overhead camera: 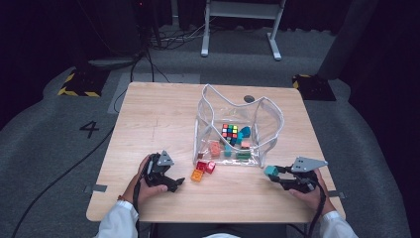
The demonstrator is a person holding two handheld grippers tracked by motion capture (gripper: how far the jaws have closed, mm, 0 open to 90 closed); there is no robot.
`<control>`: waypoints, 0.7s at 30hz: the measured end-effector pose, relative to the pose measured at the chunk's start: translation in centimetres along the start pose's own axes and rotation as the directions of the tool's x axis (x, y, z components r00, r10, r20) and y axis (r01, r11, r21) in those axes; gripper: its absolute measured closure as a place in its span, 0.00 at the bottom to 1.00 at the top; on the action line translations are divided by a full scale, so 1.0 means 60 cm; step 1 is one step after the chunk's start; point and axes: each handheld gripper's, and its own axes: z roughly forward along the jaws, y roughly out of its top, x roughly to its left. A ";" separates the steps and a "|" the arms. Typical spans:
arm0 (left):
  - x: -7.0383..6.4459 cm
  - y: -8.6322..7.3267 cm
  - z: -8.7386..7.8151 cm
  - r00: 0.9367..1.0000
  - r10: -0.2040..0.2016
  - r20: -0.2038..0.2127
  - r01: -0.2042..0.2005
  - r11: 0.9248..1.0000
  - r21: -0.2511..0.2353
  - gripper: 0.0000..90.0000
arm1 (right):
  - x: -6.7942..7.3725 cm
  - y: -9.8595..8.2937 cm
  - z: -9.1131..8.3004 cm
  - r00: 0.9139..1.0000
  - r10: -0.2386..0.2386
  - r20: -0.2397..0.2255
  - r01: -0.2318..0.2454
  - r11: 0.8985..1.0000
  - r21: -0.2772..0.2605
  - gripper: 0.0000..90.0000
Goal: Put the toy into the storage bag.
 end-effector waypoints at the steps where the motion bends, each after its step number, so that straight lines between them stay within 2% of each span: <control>1: 0.000 0.000 0.000 1.000 -0.001 0.000 0.001 1.000 0.000 0.03 | -0.006 -0.002 -0.005 1.000 0.009 0.010 -0.009 1.000 -0.009 0.66; 2: 0.000 0.000 0.000 1.000 0.000 0.000 0.000 1.000 0.000 0.03 | -0.018 -0.003 -0.018 0.999 0.022 0.031 -0.022 0.999 -0.025 0.66; 4: 0.000 0.000 0.000 1.000 -0.001 0.001 0.001 1.000 0.000 0.03 | -0.023 -0.002 -0.023 0.999 0.025 0.039 -0.024 0.999 -0.037 0.66; 5: 0.000 0.000 0.000 1.000 -0.001 0.001 0.001 1.000 0.000 0.03 | -0.031 -0.001 -0.032 0.998 0.041 0.042 -0.039 0.998 -0.046 0.66; 12: 0.001 0.000 0.000 1.000 0.006 -0.001 -0.006 1.000 0.001 0.03 | -0.070 0.021 -0.058 0.993 0.065 0.098 -0.055 0.993 -0.101 0.66; 14: 0.001 0.000 0.000 1.000 0.006 0.000 -0.006 1.000 0.001 0.03 | -0.085 0.036 -0.071 0.991 0.061 0.122 -0.048 0.993 -0.112 0.66; 16: 0.001 0.000 0.000 1.000 0.008 -0.002 -0.008 1.000 0.001 0.03 | -0.089 0.041 -0.074 0.990 0.064 0.127 -0.049 0.991 -0.121 0.66; 17: 0.001 0.000 0.000 1.000 0.007 -0.001 -0.007 1.000 0.001 0.03 | -0.099 0.056 -0.085 0.989 0.060 0.137 -0.042 0.990 -0.134 0.66; 21: 0.001 0.000 0.000 1.000 0.007 -0.002 -0.007 1.000 0.001 0.03 | -0.109 0.079 -0.097 0.987 0.049 0.152 -0.028 0.990 -0.141 0.66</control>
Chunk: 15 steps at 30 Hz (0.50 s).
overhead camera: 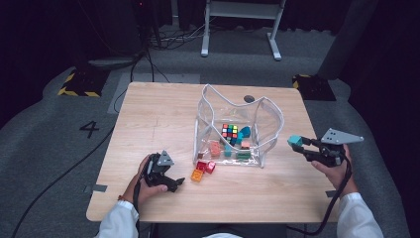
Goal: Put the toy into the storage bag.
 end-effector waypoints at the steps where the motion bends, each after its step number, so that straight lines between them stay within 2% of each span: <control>1: 0.000 0.000 0.000 1.000 -0.002 0.002 0.002 1.000 -0.001 0.03 | -0.004 0.011 -0.004 1.000 -0.007 0.005 0.007 1.000 -0.011 0.66; 3: 0.000 0.000 0.000 1.000 0.000 -0.001 0.000 1.000 0.000 0.03 | -0.014 0.035 -0.010 1.000 -0.008 0.012 0.009 0.999 -0.032 0.66; 5: 0.000 0.000 0.000 1.000 0.002 -0.004 -0.002 1.000 -0.001 0.03 | -0.016 0.041 -0.011 1.000 -0.005 0.013 0.006 0.999 -0.035 0.66; 8: 0.000 0.000 0.000 1.000 -0.005 0.000 0.005 1.000 -0.001 0.03 | -0.028 0.070 -0.015 1.000 -0.010 0.027 0.011 0.999 -0.049 0.66; 11: 0.000 0.000 0.000 1.000 0.000 0.000 0.000 1.000 0.000 0.03 | -0.032 0.085 -0.015 0.999 -0.017 0.036 0.019 0.998 -0.052 0.66; 12: 0.000 0.000 0.000 1.000 -0.001 0.001 0.001 1.000 0.000 0.03 | -0.035 0.098 -0.017 1.000 -0.013 0.028 0.014 0.998 -0.061 0.66; 14: 0.000 0.000 0.000 1.000 -0.002 0.001 0.002 1.000 0.000 0.03 | -0.036 0.105 -0.016 0.999 -0.025 0.031 0.027 0.998 -0.063 0.66; 15: 0.000 0.000 0.000 1.000 0.000 -0.001 0.000 1.000 0.000 0.03 | -0.037 0.123 -0.014 0.999 -0.038 0.026 0.040 0.997 -0.069 0.66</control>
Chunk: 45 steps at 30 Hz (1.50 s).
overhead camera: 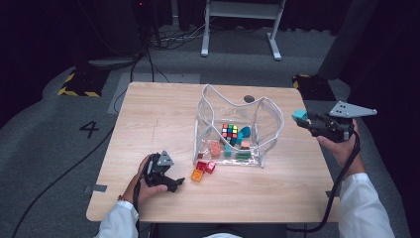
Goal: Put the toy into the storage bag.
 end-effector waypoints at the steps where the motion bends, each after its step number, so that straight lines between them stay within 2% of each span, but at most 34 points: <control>1: 0.000 0.000 0.000 1.000 0.000 0.000 0.000 1.000 0.000 0.03 | 0.000 0.000 0.000 1.000 0.000 0.000 0.000 1.000 0.000 0.66; 4: 0.000 0.000 0.000 1.000 0.000 0.000 0.000 1.000 -0.001 0.03 | 0.004 0.028 0.011 1.000 -0.014 -0.019 0.014 1.000 0.018 0.66; 9: 0.000 0.000 0.000 1.000 0.001 0.000 -0.001 1.000 0.000 0.03 | 0.009 0.049 0.026 0.998 -0.051 -0.032 0.051 0.998 0.025 0.66; 10: 0.000 0.000 0.000 1.000 0.001 -0.001 -0.001 1.000 -0.001 0.03 | 0.011 0.059 0.038 0.998 -0.049 -0.049 0.052 0.998 0.045 0.66; 13: 0.000 0.000 0.000 1.000 -0.001 0.001 0.001 1.000 -0.001 0.03 | 0.016 0.067 0.049 0.996 -0.063 -0.066 0.066 0.997 0.041 0.66; 14: 0.000 0.000 0.000 1.000 -0.002 0.002 0.002 1.000 -0.001 0.03 | 0.022 0.075 0.061 0.993 -0.069 -0.092 0.074 0.996 0.047 0.66; 18: 0.000 0.000 0.000 1.000 -0.001 0.001 0.001 1.000 0.000 0.03 | 0.031 0.085 0.079 0.988 -0.097 -0.121 0.107 0.991 0.075 0.66; 20: 0.000 0.000 0.000 1.000 0.001 -0.002 -0.001 1.000 -0.001 0.03 | 0.042 0.094 0.102 0.978 -0.138 -0.157 0.156 0.981 0.114 0.66; 21: 0.000 0.000 0.000 1.000 0.001 -0.002 -0.001 1.000 -0.001 0.03 | 0.042 0.094 0.102 0.978 -0.138 -0.157 0.156 0.981 0.114 0.66; 22: 0.000 0.000 0.000 1.000 0.000 0.000 0.000 1.000 0.000 0.03 | 0.044 0.096 0.108 0.974 -0.152 -0.168 0.173 0.978 0.120 0.66; 23: 0.000 0.001 0.001 1.000 -0.001 0.000 0.001 1.000 0.000 0.02 | 0.053 0.101 0.124 0.966 -0.171 -0.196 0.201 0.969 0.145 0.66; 24: 0.000 0.001 0.000 1.000 0.000 -0.001 0.000 1.000 0.002 0.02 | 0.053 0.101 0.124 0.966 -0.171 -0.196 0.201 0.969 0.145 0.66; 25: -0.001 0.001 0.000 1.000 -0.006 0.000 0.006 1.000 0.004 0.02 | 0.060 0.105 0.138 0.958 -0.180 -0.222 0.219 0.962 0.164 0.66; 27: -0.001 0.001 0.000 1.000 -0.006 0.000 0.006 1.000 0.004 0.02 | 0.063 0.106 0.143 0.955 -0.184 -0.233 0.227 0.959 0.171 0.66; 29: -0.001 0.001 0.000 1.000 -0.006 0.000 0.006 1.000 0.004 0.02 | 0.072 0.111 0.158 0.949 -0.196 -0.248 0.249 0.947 0.202 0.66; 30: -0.001 0.001 0.000 1.000 -0.005 0.001 0.005 1.000 0.005 0.02 | 0.080 0.114 0.169 0.941 -0.205 -0.269 0.268 0.937 0.225 0.66; 31: -0.001 0.001 0.000 1.000 -0.005 0.001 0.005 1.000 0.005 0.02 | 0.080 0.114 0.169 0.941 -0.205 -0.269 0.268 0.937 0.225 0.66; 32: -0.001 0.001 0.000 1.000 -0.006 0.000 0.006 1.000 0.004 0.02 | 0.082 0.115 0.174 0.940 -0.207 -0.273 0.274 0.932 0.236 0.66; 34: -0.001 0.001 0.000 1.000 -0.005 -0.001 0.005 1.000 0.003 0.02 | 0.089 0.115 0.188 0.933 -0.217 -0.286 0.296 0.915 0.273 0.66; 36: 0.000 0.001 0.000 1.000 -0.004 0.000 0.004 1.000 0.006 0.02 | 0.093 0.114 0.203 0.926 -0.229 -0.300 0.322 0.893 0.314 0.66; 37: 0.000 0.001 0.000 1.000 -0.004 0.000 0.004 1.000 0.006 0.02 | 0.093 0.114 0.203 0.926 -0.229 -0.300 0.322 0.893 0.314 0.66; 38: -0.001 0.001 0.000 1.000 -0.006 0.000 0.006 1.000 0.004 0.02 | 0.094 0.114 0.207 0.925 -0.232 -0.300 0.327 0.887 0.324 0.66; 39: -0.001 0.001 0.000 1.000 -0.006 0.000 0.006 1.000 0.004 0.02 | 0.094 0.115 0.211 0.927 -0.230 -0.296 0.329 0.878 0.349 0.66; 40: 0.000 0.001 0.000 1.000 -0.004 0.001 0.004 1.000 0.005 0.02 | 0.093 0.114 0.214 0.925 -0.238 -0.297 0.338 0.871 0.355 0.66; 42: -0.001 0.001 0.000 1.000 -0.005 0.001 0.005 1.000 0.005 0.02 | 0.094 0.114 0.218 0.926 -0.229 -0.301 0.336 0.863 0.378 0.66; 43: -0.001 0.001 0.000 1.000 -0.006 0.000 0.006 1.000 0.004 0.02 | 0.093 0.112 0.222 0.924 -0.236 -0.302 0.343 0.859 0.380 0.66; 44: 0.000 0.001 0.000 1.000 -0.004 0.001 0.004 1.000 0.005 0.02 | 0.092 0.111 0.227 0.919 -0.250 -0.306 0.363 0.839 0.406 0.66; 45: 0.000 0.001 0.000 1.000 -0.004 0.001 0.004 1.000 0.005 0.02 | 0.092 0.111 0.227 0.919 -0.250 -0.306 0.363 0.839 0.406 0.66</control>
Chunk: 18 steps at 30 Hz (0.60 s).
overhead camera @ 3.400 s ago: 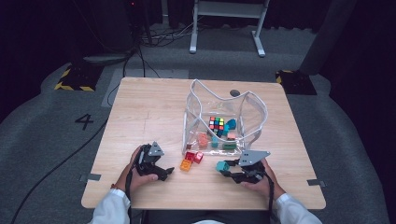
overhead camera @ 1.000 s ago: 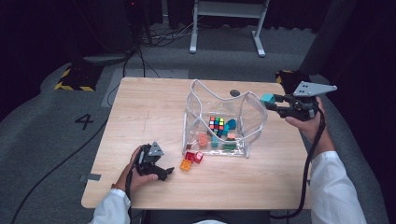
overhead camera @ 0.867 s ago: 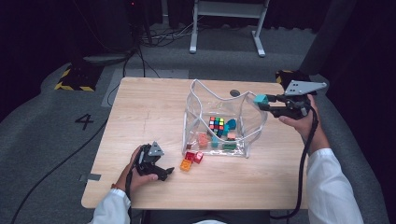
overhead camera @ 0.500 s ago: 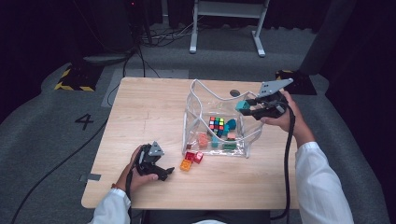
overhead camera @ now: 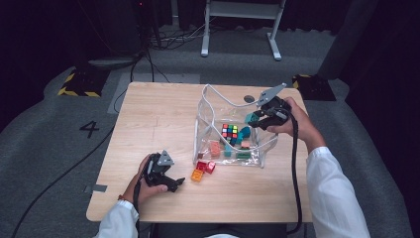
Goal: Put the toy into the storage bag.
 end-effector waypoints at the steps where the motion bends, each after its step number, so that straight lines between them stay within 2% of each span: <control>1: 0.000 0.000 0.000 1.000 0.000 0.000 0.000 1.000 0.000 0.02 | -0.002 -0.001 0.002 1.000 -0.002 0.010 0.001 0.999 0.041 0.66; 4: 0.000 0.000 0.000 1.000 0.000 0.000 0.000 1.000 0.000 0.02 | -0.004 -0.004 0.004 1.000 -0.002 0.004 0.002 0.999 0.051 0.66; 6: 0.000 0.000 0.000 1.000 0.000 0.000 0.000 1.000 0.000 0.02 | -0.003 -0.005 0.001 1.000 -0.008 0.020 0.005 0.993 0.117 0.66; 8: 0.000 0.000 0.000 1.000 0.002 -0.003 -0.002 1.000 0.000 0.02 | -0.001 -0.008 -0.001 1.000 -0.017 0.015 0.015 0.988 0.151 0.66; 9: 0.000 0.000 0.000 1.000 0.002 -0.002 -0.002 1.000 0.000 0.02 | 0.000 -0.013 -0.003 1.000 -0.025 0.012 0.022 0.981 0.193 0.66; 11: 0.000 0.000 0.000 1.000 -0.001 0.000 0.001 1.000 0.000 0.02 | 0.000 -0.015 -0.004 1.000 -0.022 0.008 0.020 0.980 0.199 0.66; 14: 0.000 0.000 0.000 1.000 0.002 -0.003 -0.002 1.000 0.000 0.02 | -0.004 -0.028 -0.012 1.000 -0.028 0.007 0.025 0.970 0.240 0.66; 18: 0.000 0.000 0.000 1.000 0.001 -0.001 -0.001 1.000 0.000 0.02 | -0.009 -0.044 -0.026 1.000 -0.007 0.014 0.003 0.969 0.246 0.66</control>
